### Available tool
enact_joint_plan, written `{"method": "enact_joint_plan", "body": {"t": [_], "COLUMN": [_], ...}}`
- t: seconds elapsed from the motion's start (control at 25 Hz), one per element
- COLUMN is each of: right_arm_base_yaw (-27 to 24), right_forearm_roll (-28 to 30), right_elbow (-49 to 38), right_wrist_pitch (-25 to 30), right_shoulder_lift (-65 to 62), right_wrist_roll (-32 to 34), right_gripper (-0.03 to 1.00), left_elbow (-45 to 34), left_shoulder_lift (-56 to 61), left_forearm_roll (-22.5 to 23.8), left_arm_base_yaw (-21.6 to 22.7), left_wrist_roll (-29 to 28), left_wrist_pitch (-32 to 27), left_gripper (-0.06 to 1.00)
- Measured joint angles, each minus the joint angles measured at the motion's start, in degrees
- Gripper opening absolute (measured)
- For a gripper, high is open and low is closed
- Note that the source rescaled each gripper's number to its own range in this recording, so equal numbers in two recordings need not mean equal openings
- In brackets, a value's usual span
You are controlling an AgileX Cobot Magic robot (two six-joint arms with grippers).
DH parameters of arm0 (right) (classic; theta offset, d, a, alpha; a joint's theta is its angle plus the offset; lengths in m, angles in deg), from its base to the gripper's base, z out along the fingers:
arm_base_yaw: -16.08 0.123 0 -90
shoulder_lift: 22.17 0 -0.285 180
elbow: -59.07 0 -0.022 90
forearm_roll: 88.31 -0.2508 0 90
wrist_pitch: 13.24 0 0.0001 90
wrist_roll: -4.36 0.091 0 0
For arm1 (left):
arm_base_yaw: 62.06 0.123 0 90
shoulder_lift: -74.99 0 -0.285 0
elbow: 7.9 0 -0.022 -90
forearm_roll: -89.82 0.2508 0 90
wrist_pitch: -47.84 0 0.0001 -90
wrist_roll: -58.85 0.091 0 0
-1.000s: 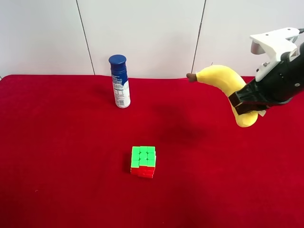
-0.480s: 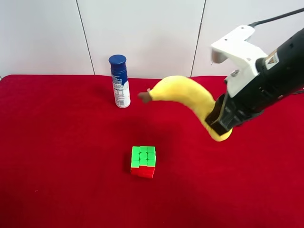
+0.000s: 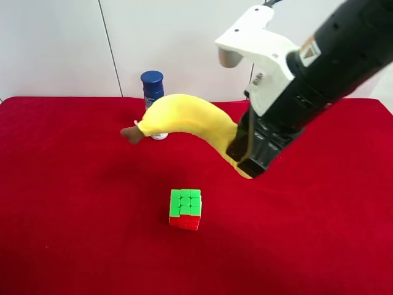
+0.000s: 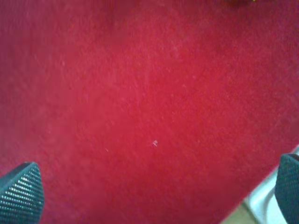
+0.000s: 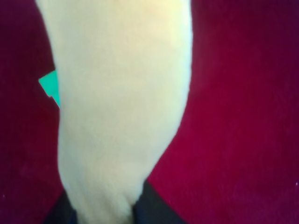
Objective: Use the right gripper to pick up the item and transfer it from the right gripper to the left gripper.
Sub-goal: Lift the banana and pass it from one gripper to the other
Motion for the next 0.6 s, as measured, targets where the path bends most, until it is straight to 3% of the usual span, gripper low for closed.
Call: {"method": "enact_joint_plan", "body": {"t": [0.28, 0.6], "right_arm_base_yaw": [0.00, 0.00], "right_forearm_roll": [-4.86, -7.79], "right_elbow": [0.91, 1.41], "right_wrist_pitch": [0.80, -0.46], "right_shoulder_lift": [2.73, 4.43], "right_wrist_roll": [-5.22, -9.38], "right_gripper": [0.00, 0.00], "left_elbow": [5.66, 11.00], "left_shoulder_lift": [-13.16, -25.60], "left_forearm_roll": [4.52, 5.28], "left_arm_base_yaw": [-8.93, -16.67], "left_wrist_roll": [0.00, 0.12], "left_wrist_pitch": [5.32, 8.91], "left_gripper": [1.00, 1.00]}}
